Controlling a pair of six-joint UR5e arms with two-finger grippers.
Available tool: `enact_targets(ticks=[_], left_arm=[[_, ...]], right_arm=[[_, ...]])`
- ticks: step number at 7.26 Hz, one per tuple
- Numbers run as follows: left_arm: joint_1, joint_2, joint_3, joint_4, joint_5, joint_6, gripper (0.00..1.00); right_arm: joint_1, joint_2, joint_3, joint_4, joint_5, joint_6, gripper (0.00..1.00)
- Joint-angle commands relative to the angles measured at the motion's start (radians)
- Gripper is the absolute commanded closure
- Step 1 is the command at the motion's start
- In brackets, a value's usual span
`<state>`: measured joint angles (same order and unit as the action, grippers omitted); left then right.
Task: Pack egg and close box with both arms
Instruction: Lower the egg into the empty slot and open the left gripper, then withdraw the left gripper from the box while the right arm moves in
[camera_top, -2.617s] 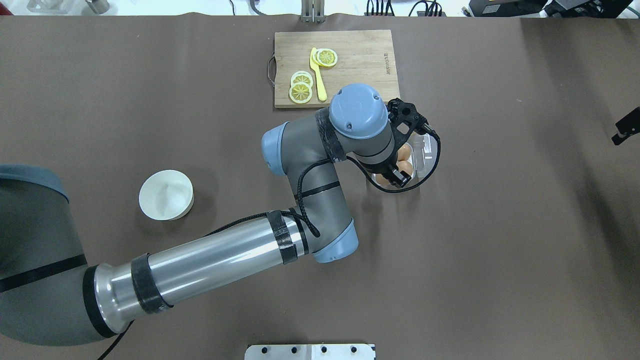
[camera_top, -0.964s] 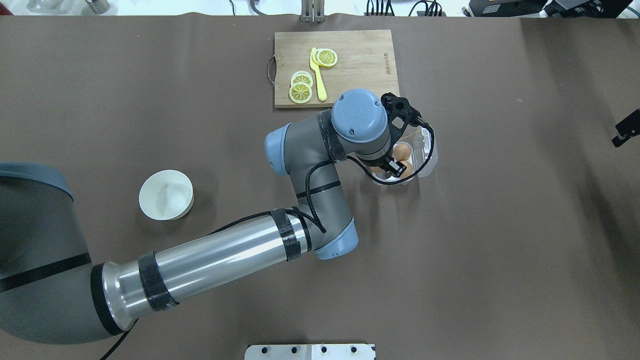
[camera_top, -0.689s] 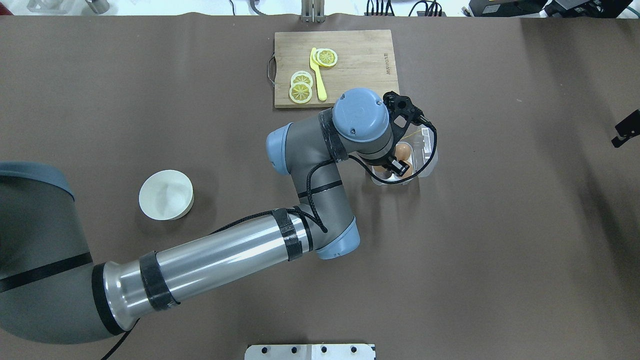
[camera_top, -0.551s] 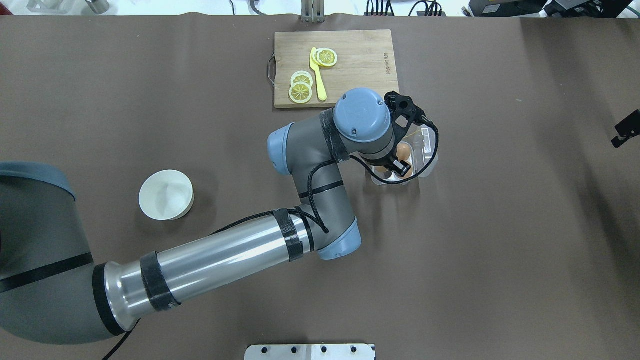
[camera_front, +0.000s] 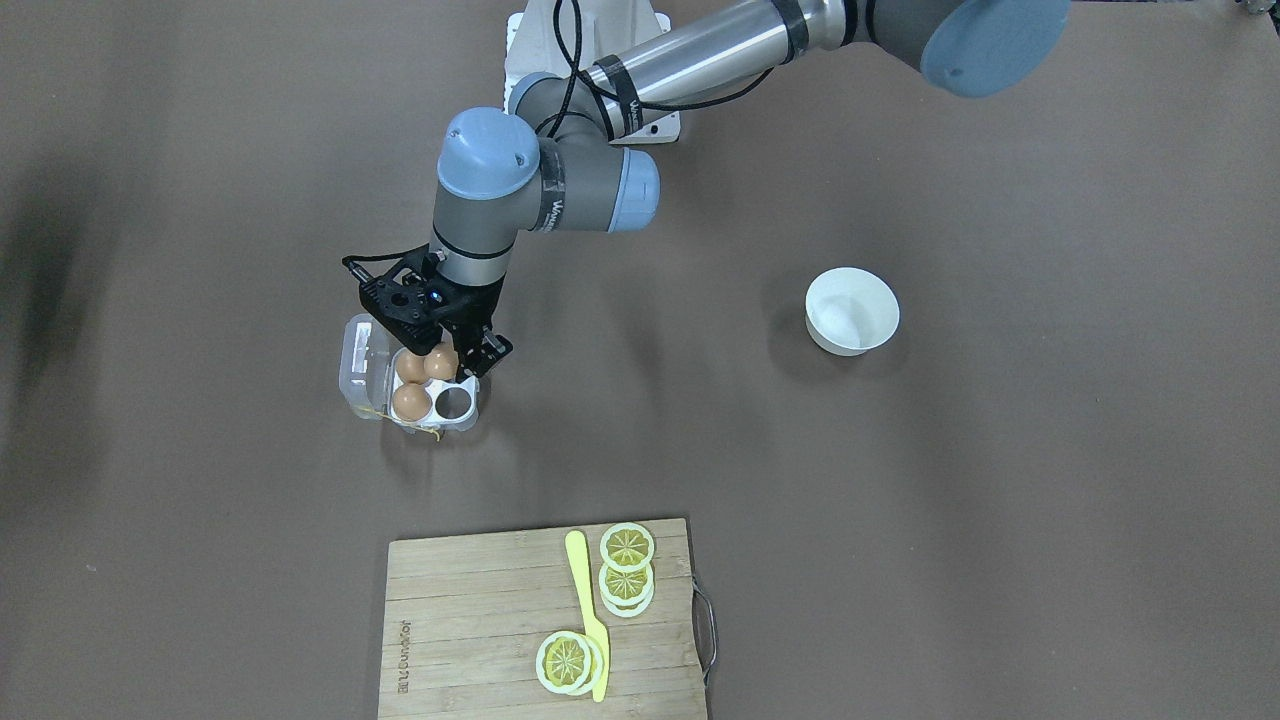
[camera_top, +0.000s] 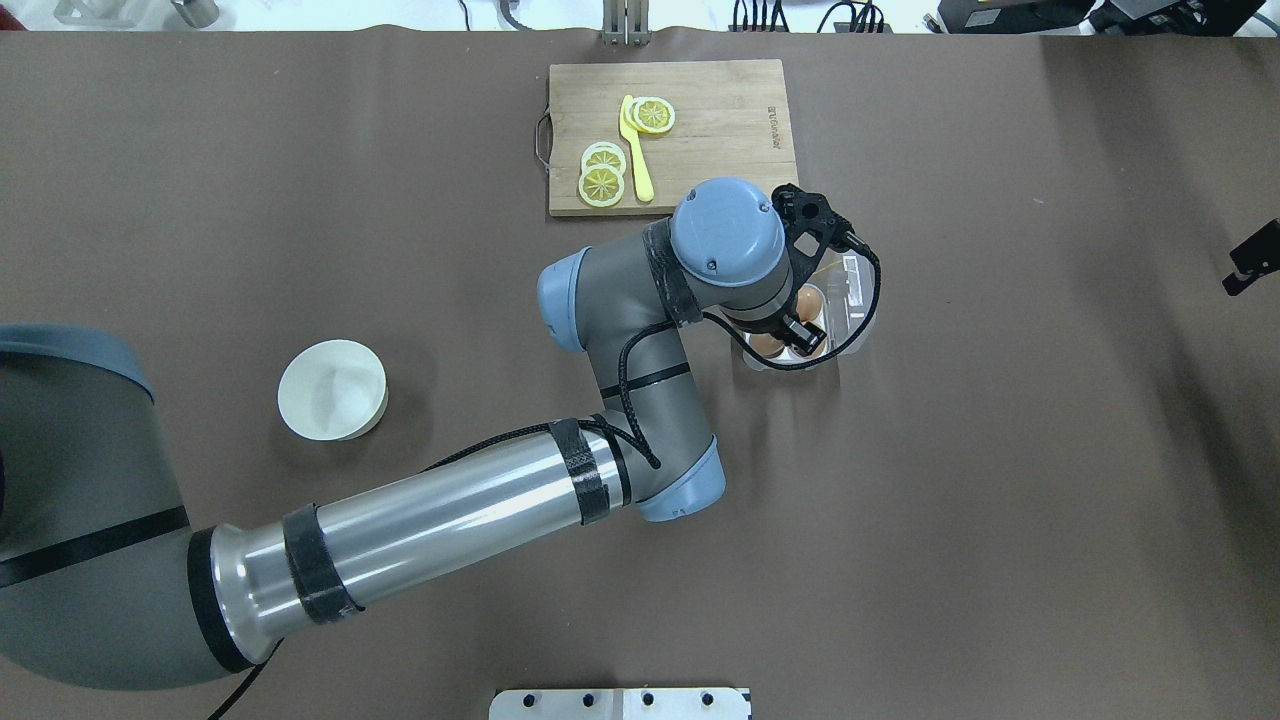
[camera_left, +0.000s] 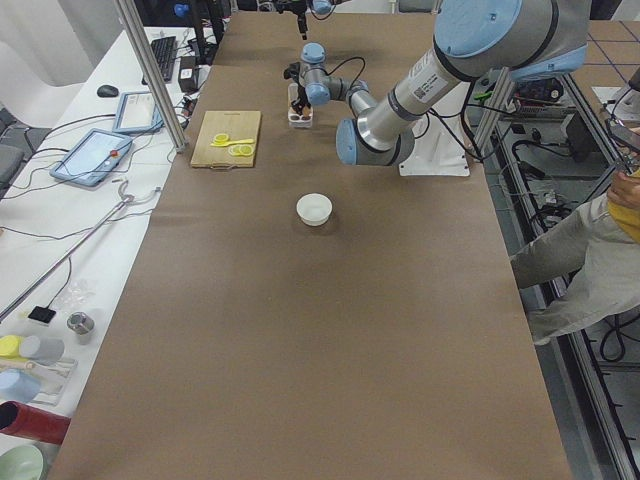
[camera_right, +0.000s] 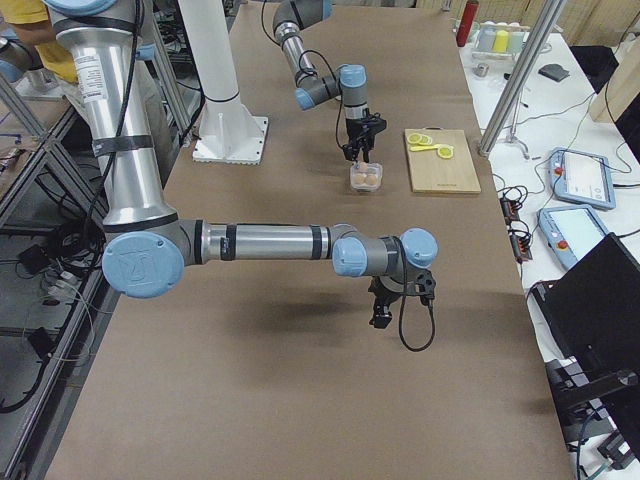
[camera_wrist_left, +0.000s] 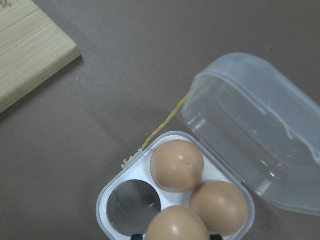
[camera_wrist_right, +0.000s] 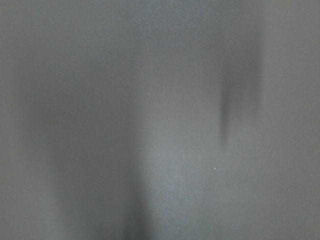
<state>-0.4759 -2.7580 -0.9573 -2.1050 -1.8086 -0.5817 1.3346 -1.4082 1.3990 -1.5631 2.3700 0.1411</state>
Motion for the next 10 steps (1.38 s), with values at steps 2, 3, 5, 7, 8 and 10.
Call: enact_targets(ticks=[2,3,5,7,8,10], left_arm=[[0.000,0.000,0.000,0.000,0.000,-0.015,0.16],[0.000,0.000,-0.001,0.002,0.000,-0.018,0.13],[-0.009,0.000,-0.049,0.041,-0.011,-0.049,0.03],[-0.042,0.011,-0.171,0.242,-0.090,-0.044,0.03],[-0.062,0.049,-0.217,0.259,-0.100,-0.034,0.03],[-0.131,0.182,-0.343,0.267,-0.254,-0.029,0.03]], right_arm=[[0.000,0.000,0.000,0.000,0.000,0.000,0.00],[0.000,0.000,0.000,0.000,0.000,0.000,0.00],[-0.002,0.000,0.002,0.000,0.000,0.003,0.00],[-0.002,0.000,0.002,0.000,0.000,0.002,0.00],[-0.002,0.000,0.002,0.000,0.000,0.002,0.00],[-0.003,0.005,-0.002,0.002,0.036,0.002,0.00]])
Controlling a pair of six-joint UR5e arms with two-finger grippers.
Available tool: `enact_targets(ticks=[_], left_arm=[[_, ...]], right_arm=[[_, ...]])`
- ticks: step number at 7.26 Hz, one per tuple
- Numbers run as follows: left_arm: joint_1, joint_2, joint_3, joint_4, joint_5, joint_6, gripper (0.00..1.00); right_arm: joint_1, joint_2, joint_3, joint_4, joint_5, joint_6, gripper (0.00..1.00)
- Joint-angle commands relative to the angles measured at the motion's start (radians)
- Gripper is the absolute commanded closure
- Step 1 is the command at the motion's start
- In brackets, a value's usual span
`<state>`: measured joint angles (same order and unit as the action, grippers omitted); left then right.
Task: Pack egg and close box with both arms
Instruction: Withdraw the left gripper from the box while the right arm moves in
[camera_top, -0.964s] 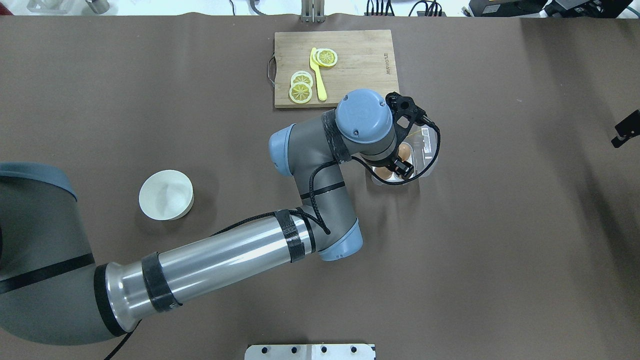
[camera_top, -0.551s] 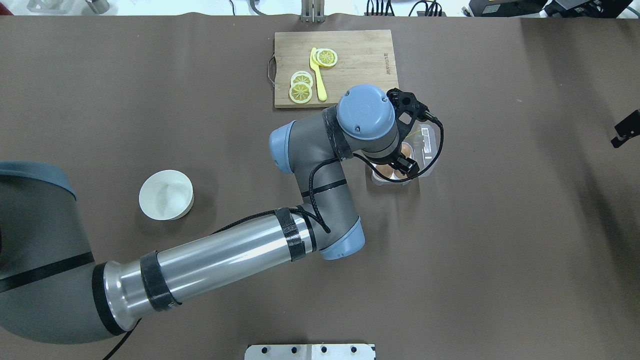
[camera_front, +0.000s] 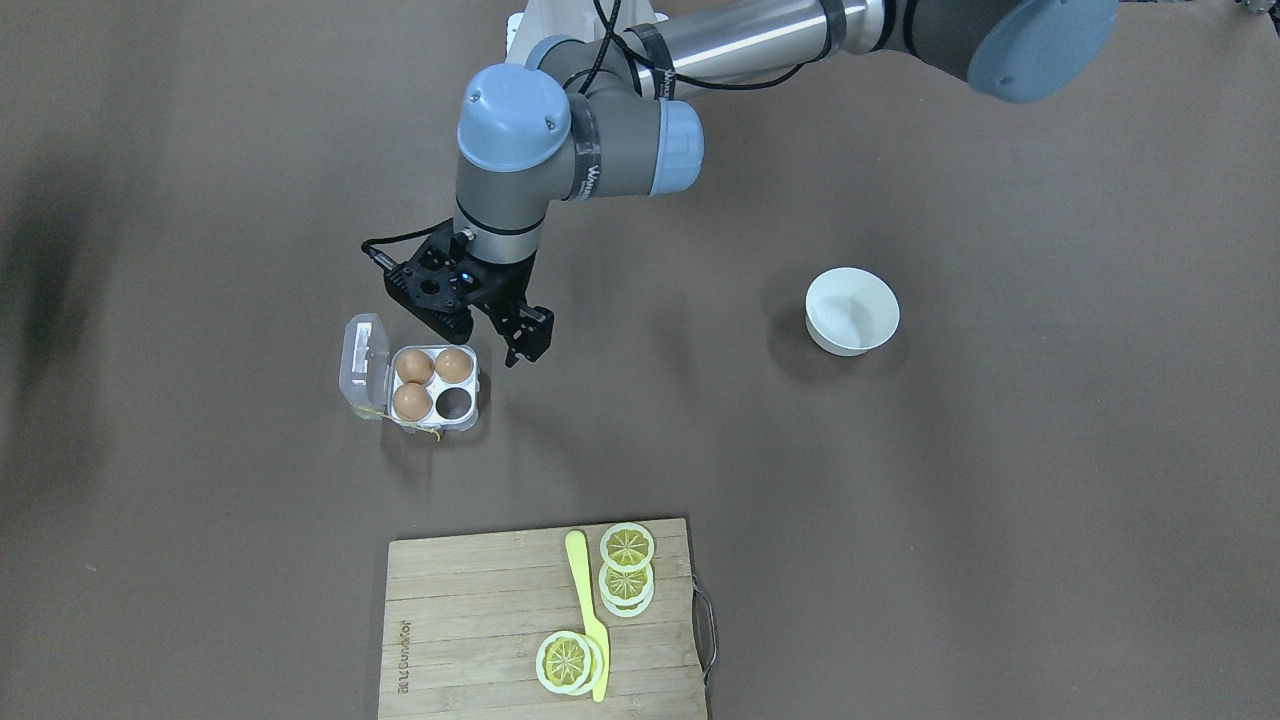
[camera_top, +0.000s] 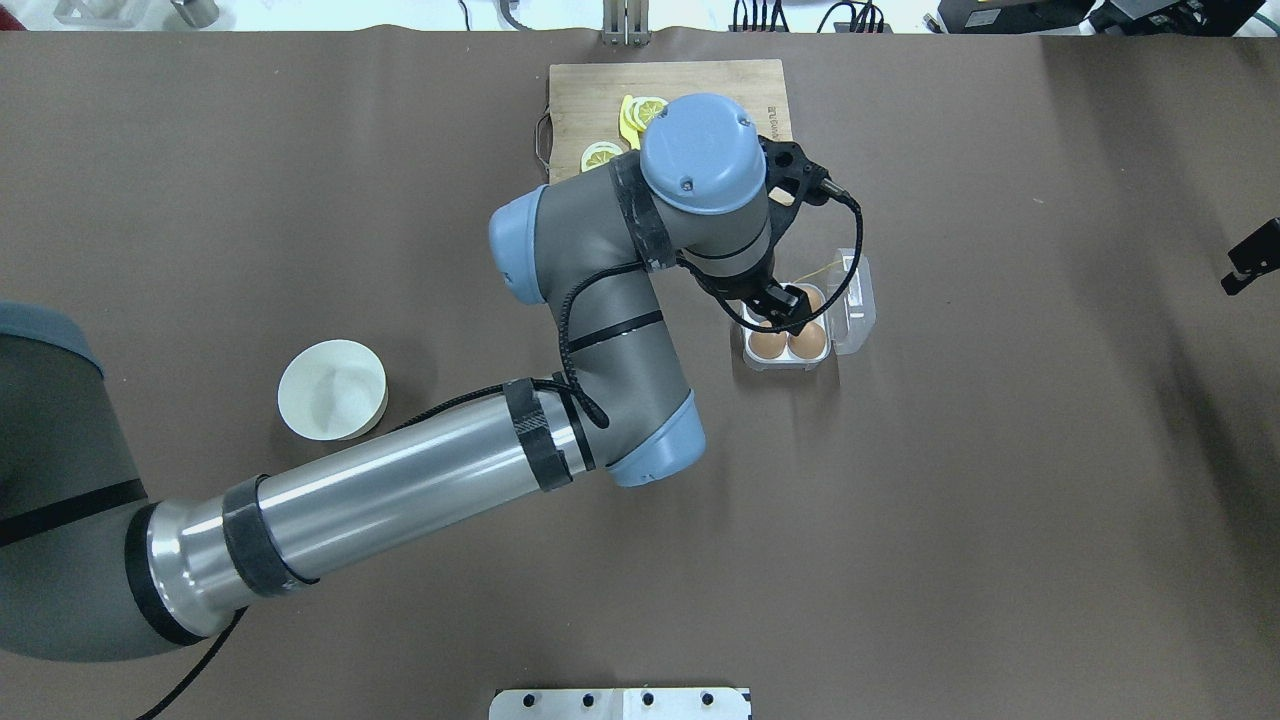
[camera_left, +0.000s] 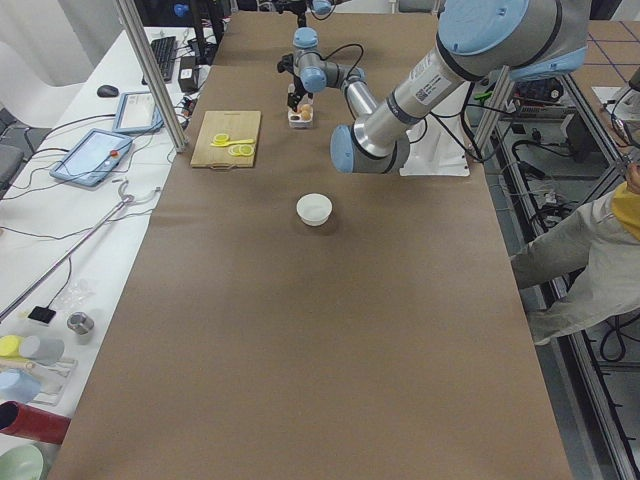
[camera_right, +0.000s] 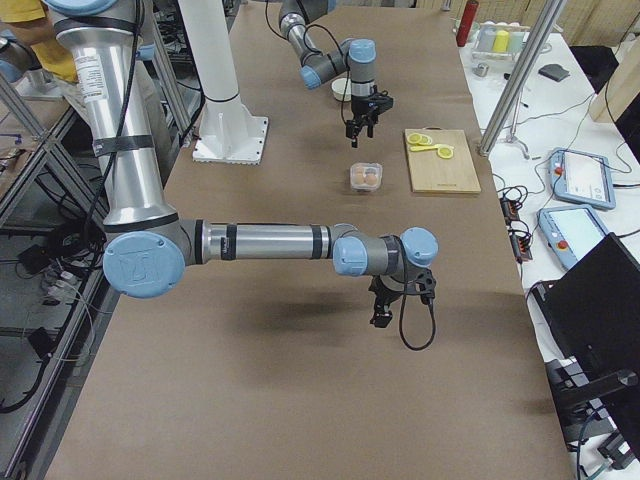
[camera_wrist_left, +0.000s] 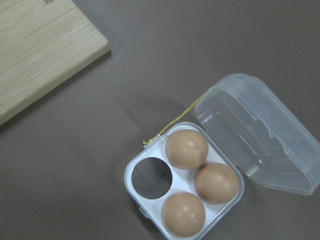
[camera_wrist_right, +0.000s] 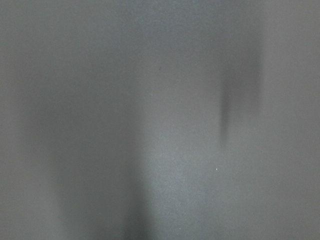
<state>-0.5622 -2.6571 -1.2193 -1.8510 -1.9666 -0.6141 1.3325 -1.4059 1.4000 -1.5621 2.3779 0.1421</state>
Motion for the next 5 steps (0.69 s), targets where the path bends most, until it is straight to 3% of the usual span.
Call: enact_targets(ticks=[1,2,3,5], left_arm=[[-0.074,0.148,-0.136,0.015,-0.130,0.005,0.02],[-0.111,0.222,-0.193,0.028,-0.167,0.008,0.02],[-0.148,0.289,-0.286,0.109,-0.201,0.026,0.02],[-0.194,0.472,-0.586,0.324,-0.209,0.146,0.02]], right_arm=[[-0.004,0.007,0.002,0.005,0.090,0.005,0.00],[-0.009,0.011,-0.004,0.054,0.149,0.007,0.01],[-0.010,0.013,-0.015,0.100,0.212,0.014,0.11],[-0.041,0.037,-0.009,0.105,0.277,0.045,0.35]])
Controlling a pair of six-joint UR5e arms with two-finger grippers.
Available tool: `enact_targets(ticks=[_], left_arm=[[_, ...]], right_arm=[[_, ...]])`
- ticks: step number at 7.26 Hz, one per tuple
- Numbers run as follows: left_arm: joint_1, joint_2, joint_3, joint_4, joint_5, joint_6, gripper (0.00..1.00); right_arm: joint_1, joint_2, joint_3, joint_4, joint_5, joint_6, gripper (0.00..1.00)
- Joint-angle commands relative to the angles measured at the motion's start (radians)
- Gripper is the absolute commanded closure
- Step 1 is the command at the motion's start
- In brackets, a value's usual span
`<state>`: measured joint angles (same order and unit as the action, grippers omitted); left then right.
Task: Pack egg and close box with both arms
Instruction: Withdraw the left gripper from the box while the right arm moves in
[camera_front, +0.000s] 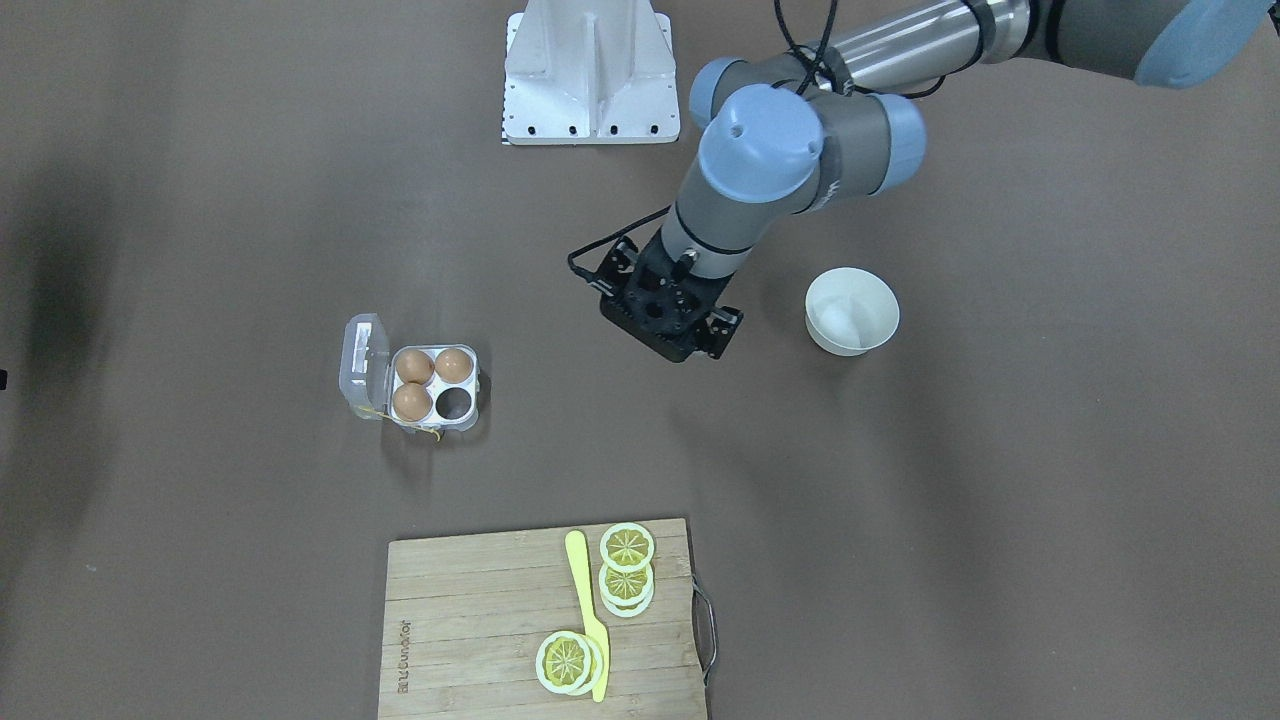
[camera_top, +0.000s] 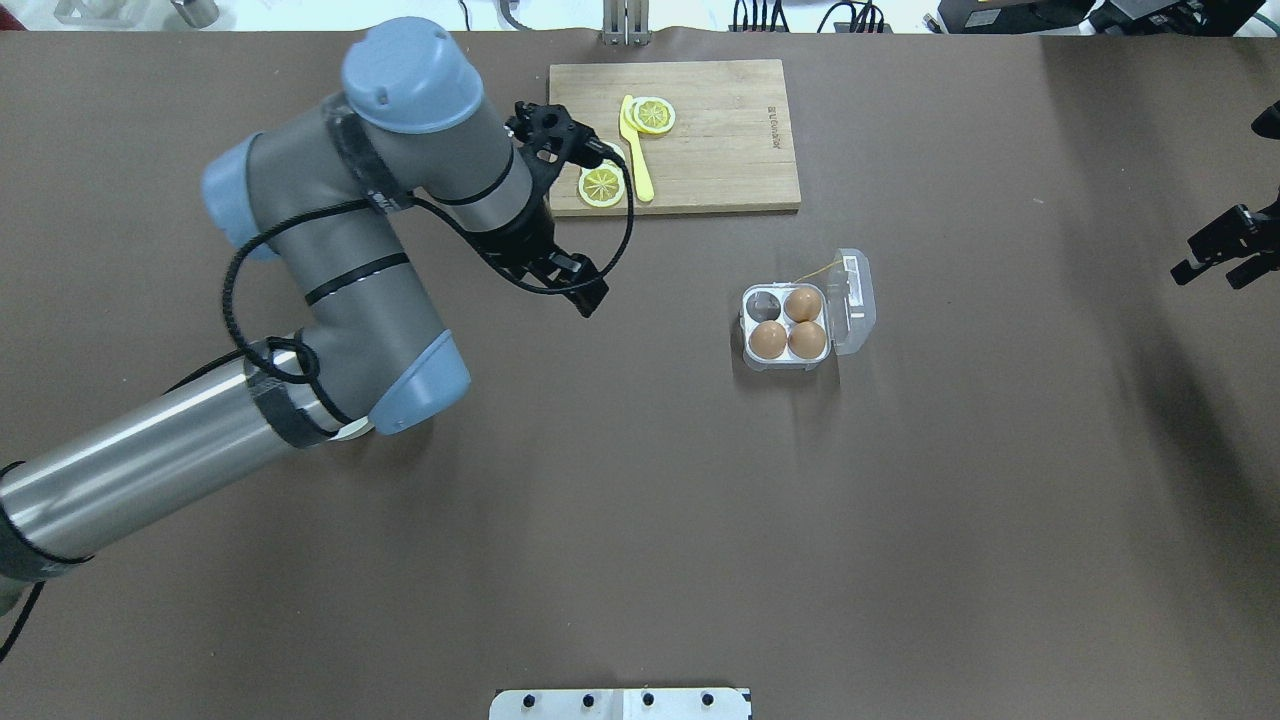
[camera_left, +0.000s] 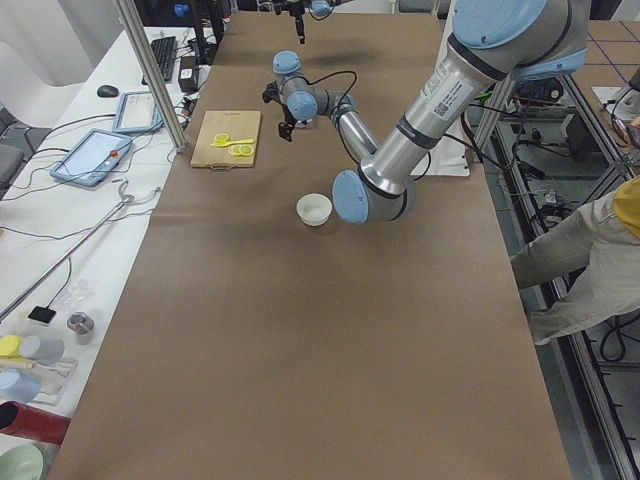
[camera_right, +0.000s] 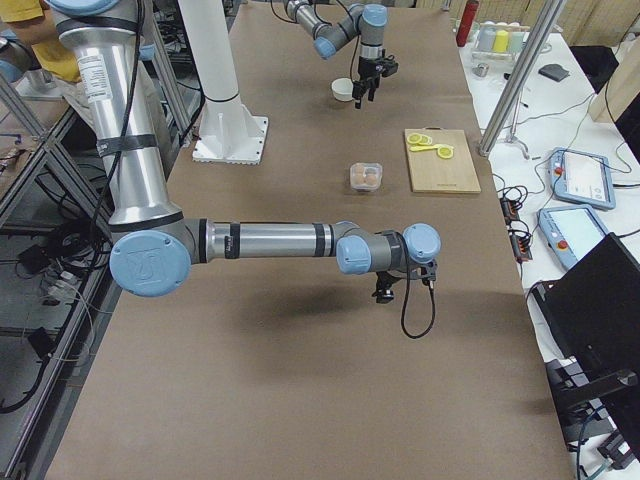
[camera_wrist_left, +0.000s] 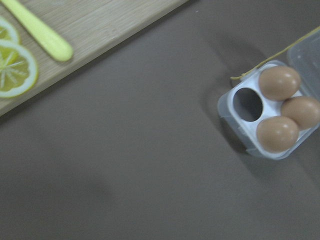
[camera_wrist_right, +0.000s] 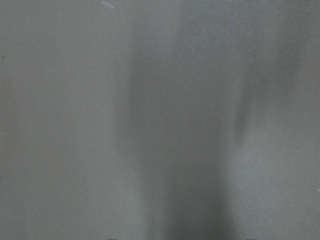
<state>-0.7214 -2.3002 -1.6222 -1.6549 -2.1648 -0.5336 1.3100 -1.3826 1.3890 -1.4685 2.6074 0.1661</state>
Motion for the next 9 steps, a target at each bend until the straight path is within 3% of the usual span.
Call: enact_targets(ticks=[1,4,6,9], left_arm=[[-0.061,0.169,-0.262,0.183,-0.010,0.087,0.02],[-0.121,0.359,-0.364,0.187,-0.010,0.159,0.03],[-0.220,0.488,-0.396,0.185,-0.012,0.281,0.03],[-0.306,0.600,-0.418,0.184,-0.044,0.386,0.03]], right_arm=[[-0.043,0.017,0.014,0.013,0.106,0.021,0.49],[-0.107,0.057,0.016,0.037,0.189,0.033,0.65],[-0.167,0.077,0.008,0.075,0.262,0.036,0.80],[-0.241,0.147,-0.004,0.076,0.307,0.056,0.89]])
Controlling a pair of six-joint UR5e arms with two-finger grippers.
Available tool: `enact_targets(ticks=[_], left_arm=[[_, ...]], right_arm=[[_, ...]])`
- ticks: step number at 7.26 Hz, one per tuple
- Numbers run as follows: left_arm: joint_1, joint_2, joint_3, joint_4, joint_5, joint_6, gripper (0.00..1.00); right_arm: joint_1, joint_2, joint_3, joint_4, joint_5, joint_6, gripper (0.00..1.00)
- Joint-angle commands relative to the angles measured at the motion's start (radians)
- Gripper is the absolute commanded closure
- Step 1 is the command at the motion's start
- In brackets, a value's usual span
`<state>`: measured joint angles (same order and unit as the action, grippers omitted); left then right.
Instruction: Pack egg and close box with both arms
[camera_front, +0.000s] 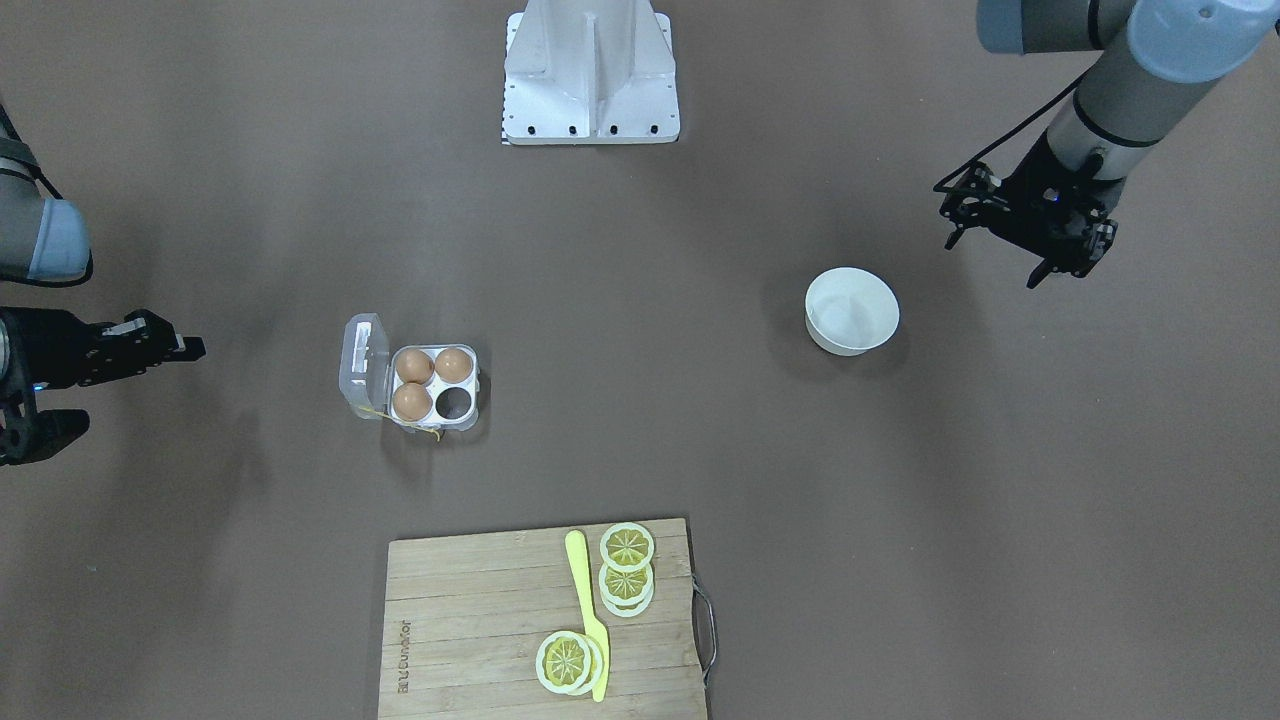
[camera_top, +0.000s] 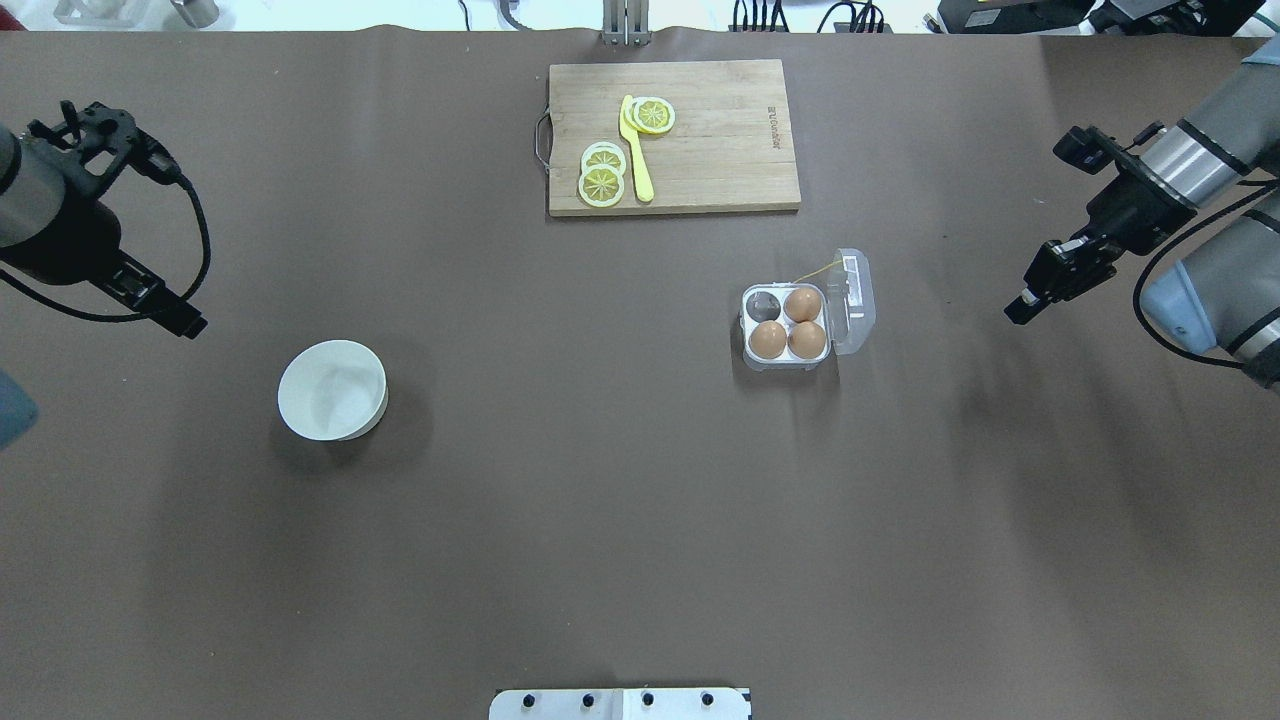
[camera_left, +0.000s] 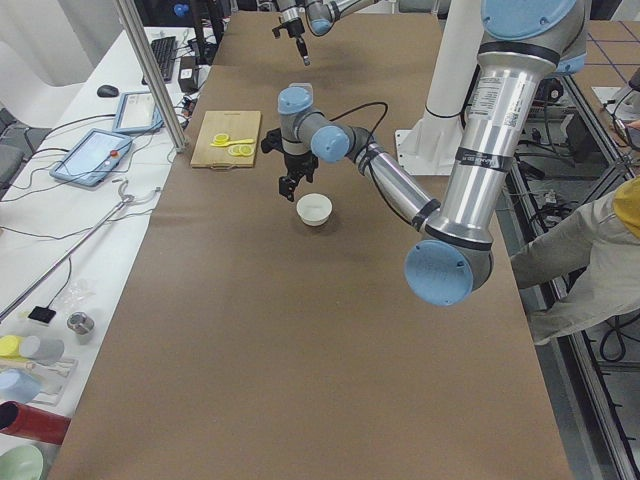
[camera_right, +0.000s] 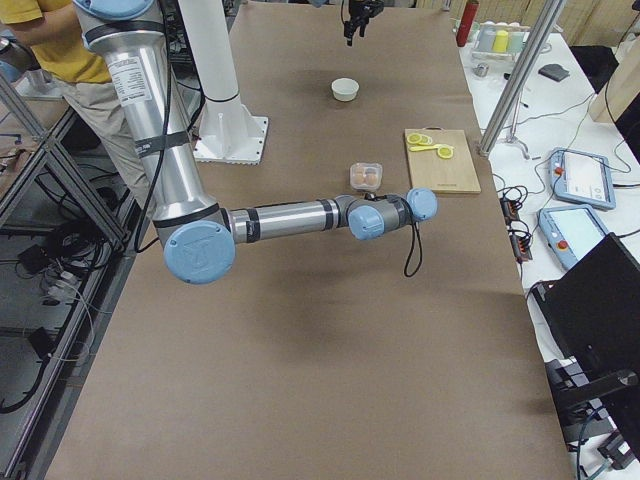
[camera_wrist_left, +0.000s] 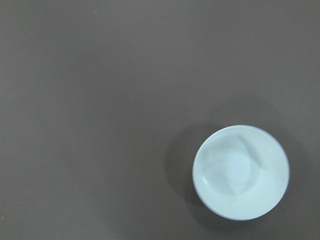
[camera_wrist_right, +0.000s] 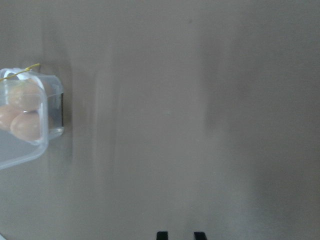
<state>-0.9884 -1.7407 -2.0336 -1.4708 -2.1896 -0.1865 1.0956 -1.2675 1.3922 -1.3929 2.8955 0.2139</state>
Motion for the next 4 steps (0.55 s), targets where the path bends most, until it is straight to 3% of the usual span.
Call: enact_targets(ticks=[1,3,4], left_arm=[[-0.071,0.088,-0.014,-0.003,-0.019,0.079,0.03],[-0.139,0.202,-0.037,-0.028,-0.019,0.172,0.03],[-0.151,0.302,-0.043,-0.122,-0.018,0.182,0.02]], right_arm=[[-0.045,0.060,-0.012,0.000,0.037,0.027,0.90],[-0.063,0.111,-0.038,0.000,0.048,0.058,0.91],[-0.069,0.132,-0.054,0.000,0.050,0.059,0.92]])
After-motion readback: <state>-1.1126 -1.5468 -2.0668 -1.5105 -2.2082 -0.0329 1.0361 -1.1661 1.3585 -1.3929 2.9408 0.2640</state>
